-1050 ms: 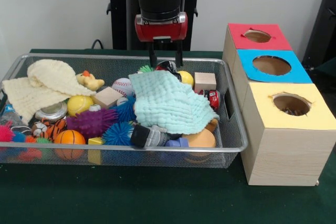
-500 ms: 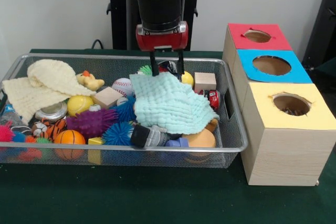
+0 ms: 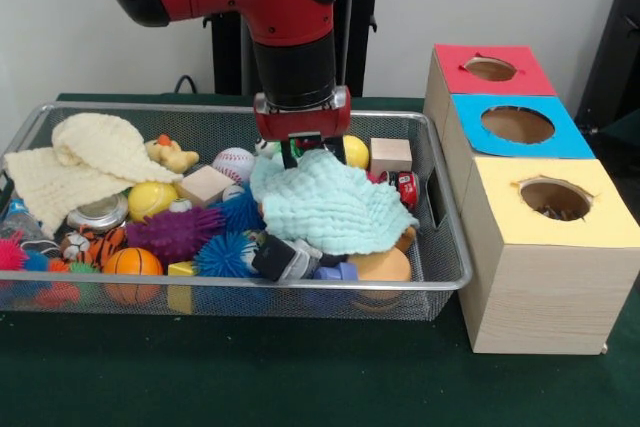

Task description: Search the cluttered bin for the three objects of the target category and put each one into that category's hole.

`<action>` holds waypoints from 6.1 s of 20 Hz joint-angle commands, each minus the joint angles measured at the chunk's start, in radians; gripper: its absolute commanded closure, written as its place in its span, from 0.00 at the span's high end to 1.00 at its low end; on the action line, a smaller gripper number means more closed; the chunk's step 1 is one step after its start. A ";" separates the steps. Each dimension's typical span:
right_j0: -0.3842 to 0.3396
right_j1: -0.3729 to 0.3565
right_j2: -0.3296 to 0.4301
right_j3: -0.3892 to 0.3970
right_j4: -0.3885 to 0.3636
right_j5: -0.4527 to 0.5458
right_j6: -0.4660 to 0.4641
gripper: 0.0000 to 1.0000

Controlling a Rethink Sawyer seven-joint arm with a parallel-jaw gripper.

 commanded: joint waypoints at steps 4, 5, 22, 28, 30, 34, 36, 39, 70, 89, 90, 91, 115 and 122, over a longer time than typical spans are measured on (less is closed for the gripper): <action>-0.012 0.044 0.047 -0.136 -0.096 -0.069 -0.174 1.00; -0.014 0.028 0.049 -0.129 -0.092 -0.063 -0.177 1.00; -0.128 -0.147 0.201 -0.119 0.033 0.221 -0.385 1.00; -0.108 -0.075 0.185 -0.103 -0.021 0.127 -0.298 1.00; -0.060 -0.049 0.141 -0.079 -0.061 0.050 -0.192 1.00; 0.091 -0.004 -0.003 -0.061 -0.152 -0.159 0.094 1.00; 0.164 0.027 -0.065 -0.088 -0.156 -0.218 0.167 1.00; 0.263 0.094 -0.158 -0.139 -0.119 -0.309 0.253 1.00; 0.265 -0.121 -0.262 0.002 0.150 -0.146 0.009 1.00; 0.189 -0.159 -0.236 0.001 0.069 -0.110 -0.081 1.00; 0.183 -0.150 -0.231 -0.005 0.065 -0.114 -0.087 1.00; 0.177 -0.142 -0.227 -0.011 0.062 -0.117 -0.093 1.00; 0.063 -0.084 -0.142 -0.020 0.039 -0.099 -0.187 1.00; 0.001 -0.122 -0.096 0.038 0.033 -0.090 -0.207 1.00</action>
